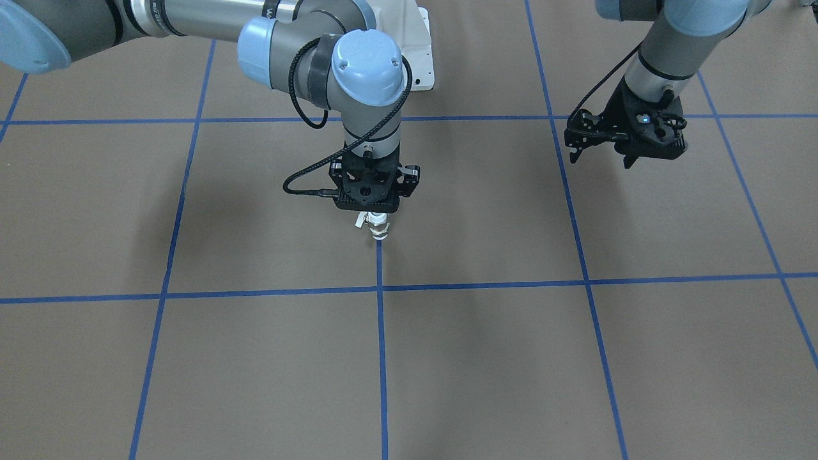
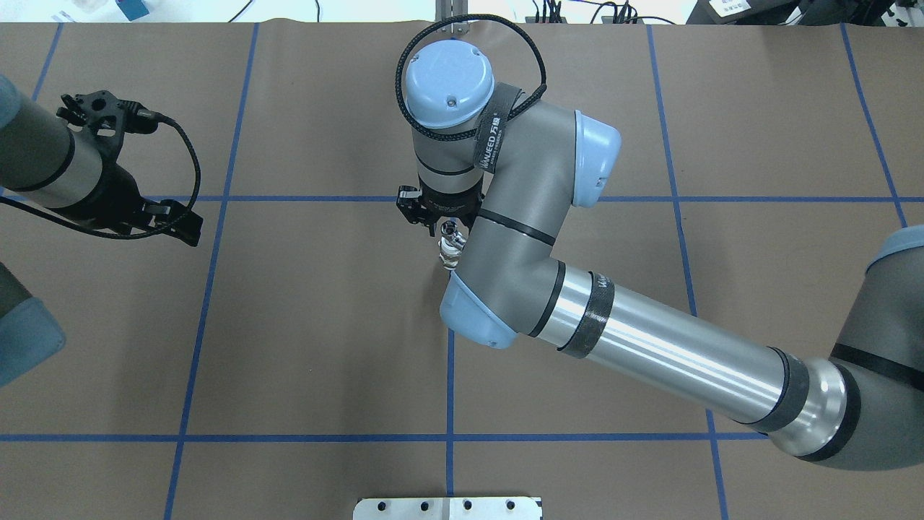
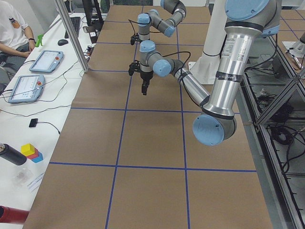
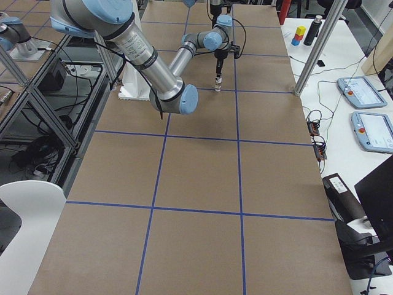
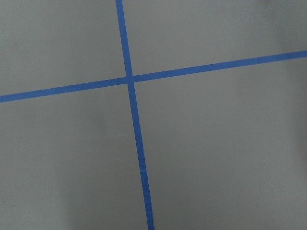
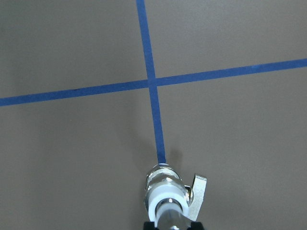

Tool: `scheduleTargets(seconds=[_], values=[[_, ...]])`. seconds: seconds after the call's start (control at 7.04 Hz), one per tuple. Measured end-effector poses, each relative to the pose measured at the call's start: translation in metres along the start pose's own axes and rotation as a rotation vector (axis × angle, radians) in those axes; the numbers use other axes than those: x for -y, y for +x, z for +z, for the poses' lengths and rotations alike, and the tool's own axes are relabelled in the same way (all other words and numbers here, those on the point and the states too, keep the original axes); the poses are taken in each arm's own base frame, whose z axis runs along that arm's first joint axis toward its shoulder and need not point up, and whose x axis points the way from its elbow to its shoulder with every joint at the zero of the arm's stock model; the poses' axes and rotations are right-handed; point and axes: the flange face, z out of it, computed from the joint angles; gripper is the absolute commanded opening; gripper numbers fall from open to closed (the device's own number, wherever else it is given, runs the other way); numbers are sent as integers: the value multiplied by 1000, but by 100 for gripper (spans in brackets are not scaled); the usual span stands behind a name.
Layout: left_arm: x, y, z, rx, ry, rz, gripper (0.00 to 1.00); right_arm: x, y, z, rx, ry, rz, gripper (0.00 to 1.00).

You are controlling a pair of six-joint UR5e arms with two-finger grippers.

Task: Assemble PPR valve and pipe with both arms
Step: 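Lower the metal fitting into the top of the valve with the right gripper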

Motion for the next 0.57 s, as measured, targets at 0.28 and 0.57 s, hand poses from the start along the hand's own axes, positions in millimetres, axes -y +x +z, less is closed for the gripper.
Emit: scheduleTargets(seconds=[0.28,0.57], values=[[0,0,0,1,-1,0,99,0,0,-2,4,0,-1,100],[0,0,0,0,-1,0,99,1,11,-26,24,13,6,100]])
